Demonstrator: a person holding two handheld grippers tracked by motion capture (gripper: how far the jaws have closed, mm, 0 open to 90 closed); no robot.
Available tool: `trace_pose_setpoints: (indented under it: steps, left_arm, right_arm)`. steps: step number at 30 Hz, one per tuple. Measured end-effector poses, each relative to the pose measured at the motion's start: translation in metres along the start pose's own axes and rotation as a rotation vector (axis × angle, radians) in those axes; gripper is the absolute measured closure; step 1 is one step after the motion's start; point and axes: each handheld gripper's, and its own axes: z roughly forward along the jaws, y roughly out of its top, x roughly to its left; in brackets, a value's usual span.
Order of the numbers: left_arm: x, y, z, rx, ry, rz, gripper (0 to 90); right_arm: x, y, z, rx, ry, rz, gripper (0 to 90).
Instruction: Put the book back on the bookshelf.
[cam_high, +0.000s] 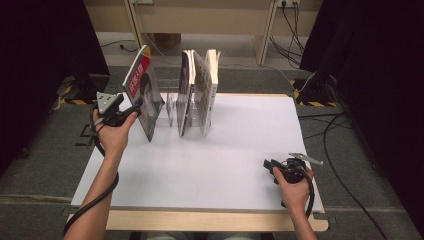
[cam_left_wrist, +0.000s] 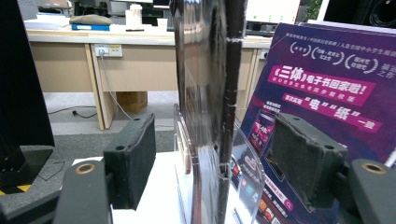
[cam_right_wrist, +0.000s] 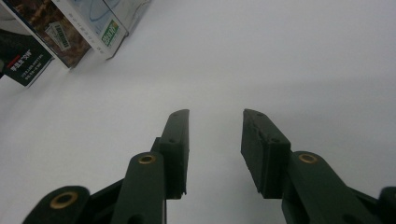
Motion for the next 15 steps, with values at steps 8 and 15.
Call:
trace_pose_setpoints:
  steps: [8, 15]
  left_arm:
    - [0.002, -0.006, -0.010, 0.017, -0.013, -0.007, 29.8]
    - [0.004, -0.016, -0.019, 0.047, -0.020, -0.004, 29.2]
  right_arm:
    - [-0.002, 0.000, -0.001, -0.004, -0.006, -0.001, 63.0]
    - [-0.001, 0.001, -0.001, -0.005, -0.006, 0.005, 63.0]
